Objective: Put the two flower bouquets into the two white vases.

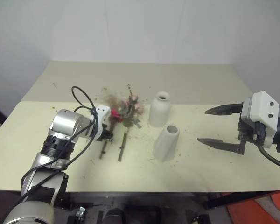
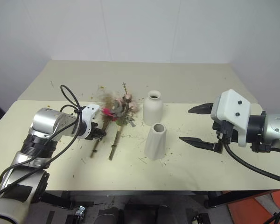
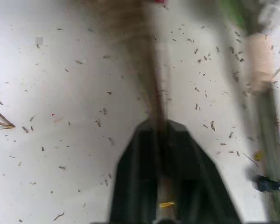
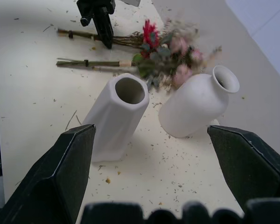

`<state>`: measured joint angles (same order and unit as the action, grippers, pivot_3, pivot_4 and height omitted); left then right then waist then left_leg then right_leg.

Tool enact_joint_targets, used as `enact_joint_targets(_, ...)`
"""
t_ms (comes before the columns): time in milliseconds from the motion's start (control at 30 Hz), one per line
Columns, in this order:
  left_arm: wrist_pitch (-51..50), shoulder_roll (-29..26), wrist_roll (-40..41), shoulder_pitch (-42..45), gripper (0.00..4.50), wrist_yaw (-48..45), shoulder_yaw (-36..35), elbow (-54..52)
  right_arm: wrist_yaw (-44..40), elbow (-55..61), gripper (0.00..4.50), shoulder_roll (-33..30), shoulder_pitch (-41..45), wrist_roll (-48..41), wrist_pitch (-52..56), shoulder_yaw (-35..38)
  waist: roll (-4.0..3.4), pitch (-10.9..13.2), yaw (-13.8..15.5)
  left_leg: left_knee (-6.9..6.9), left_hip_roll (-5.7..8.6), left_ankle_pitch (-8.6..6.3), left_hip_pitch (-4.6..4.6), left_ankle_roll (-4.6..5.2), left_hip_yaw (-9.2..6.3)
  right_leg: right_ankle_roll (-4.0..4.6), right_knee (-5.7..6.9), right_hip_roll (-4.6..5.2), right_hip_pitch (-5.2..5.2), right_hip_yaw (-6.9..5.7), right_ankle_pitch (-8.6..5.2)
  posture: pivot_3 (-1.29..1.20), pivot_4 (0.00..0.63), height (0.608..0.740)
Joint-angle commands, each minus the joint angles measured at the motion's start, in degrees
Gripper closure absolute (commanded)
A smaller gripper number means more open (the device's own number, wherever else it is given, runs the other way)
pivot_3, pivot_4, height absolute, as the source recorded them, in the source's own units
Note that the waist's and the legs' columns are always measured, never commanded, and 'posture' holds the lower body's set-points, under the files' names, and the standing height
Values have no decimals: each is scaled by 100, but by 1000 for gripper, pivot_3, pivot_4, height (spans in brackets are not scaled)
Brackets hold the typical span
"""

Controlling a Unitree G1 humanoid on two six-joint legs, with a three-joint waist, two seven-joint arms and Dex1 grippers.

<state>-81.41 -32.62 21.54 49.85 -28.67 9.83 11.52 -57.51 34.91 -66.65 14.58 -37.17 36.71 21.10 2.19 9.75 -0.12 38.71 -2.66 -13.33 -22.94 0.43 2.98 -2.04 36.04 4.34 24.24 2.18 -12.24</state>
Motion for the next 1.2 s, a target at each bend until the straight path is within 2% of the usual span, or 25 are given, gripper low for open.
enact_joint_targets(33, 49, 167, -141, -20, 4469, 145, -105, 180, -1, 98, 0, -88, 22, -27, -4, 244, -6, -4, 22, 0, 1, 0, 1, 0, 0, 0, 0, 1, -1, 0, 0, 0, 150, 740)
enact_joint_targets(133, 400, 269, -394, -59, 4469, 631, -631, 103, -19, 105, 0, -95, -19, -49, 23, 328, -6, -4, 36, 2, 2, 0, 0, 0, -1, 0, 2, 1, -1, 0, 0, 0, 150, 740)
enact_joint_targets(200, 628, 103, -601, -79, 4469, 802, -672, 36, -35, 110, 0, -110, -56, -52, 44, 381, -6, -3, 36, 3, 1, 0, -2, 0, -2, 0, 1, 1, 2, 0, 1, 0, 150, 740)
enact_joint_targets(333, 1074, 168, -919, 375, 4469, 1773, -1691, 814, -27, 110, 0, -116, -128, -26, 60, 424, -2, -1, -5, 2, 0, 0, -11, 0, -3, 1, -1, -1, 10, 1, 2, 0, 150, 740)
enact_joint_targets(400, 1652, 242, -1043, 561, 4469, 2227, -2034, 1149, -18, 113, 0, -109, -140, -24, 48, 426, -2, -1, -12, 2, 0, 0, -10, 1, -5, 0, 0, -1, 9, -1, 4, 0, 150, 740)
enact_joint_targets(533, 3866, 757, -774, 944, 4469, 2764, -3009, 1679, 32, 122, 0, -91, -167, 9, 41, 460, -1, -1, 48, 3, 2, 0, -18, 0, -5, -4, -9, 5, 7, -6, 7, 0, 150, 740)
enact_joint_targets(633, 5151, 1066, -477, 1380, 4469, 2390, -3292, 2126, 80, 148, 0, -72, -179, -30, 82, 577, 4, 2, 128, 9, 4, 0, -33, 0, -6, -7, -18, 9, 10, -16, 13, 0, 150, 740)
enact_joint_targets(700, 5588, 1194, -271, 1660, 4469, 2086, -3426, 2548, 126, 189, 0, -56, -191, -61, 118, 635, 8, 4, 143, 13, 6, 0, -40, 0, -5, -11, -26, 10, 10, -17, 18, 0, 150, 740)
enact_joint_targets(800, 6910, 1401, -314, 1881, 4469, 1014, -3147, 3152, 256, 288, 0, 18, -270, -71, 192, 779, 8, 4, 122, 12, 10, 0, -41, 0, -3, -14, -31, 11, 9, -14, 20, 0, 150, 740)
enact_joint_targets(900, 7919, 1673, -58, 2256, 4469, 399, -3353, 3996, 444, 403, 0, 149, -362, -78, 258, 943, 9, 5, 125, 13, 9, 0, -37, 0, -2, -14, -30, 9, 6, -15, 20, 0, 150, 740)
enact_joint_targets(1067, 8843, 1987, 397, 2807, 4469, -515, -3792, 5272, 1096, 690, 0, 407, -352, -261, 718, 1047, 11, 7, 54, 14, 9, 0, -38, 1, -3, -16, -31, 8, 7, -13, 20, 0, 150, 740)
enact_joint_targets(1200, 9129, 2191, 865, 3082, 4469, -962, -4278, 5842, 1729, 1014, 0, 641, -366, -275, 979, 1033, 12, 7, 27, 12, 8, -1, -39, 2, -5, -16, -29, 7, 10, -12, 20, 0, 150, 740)
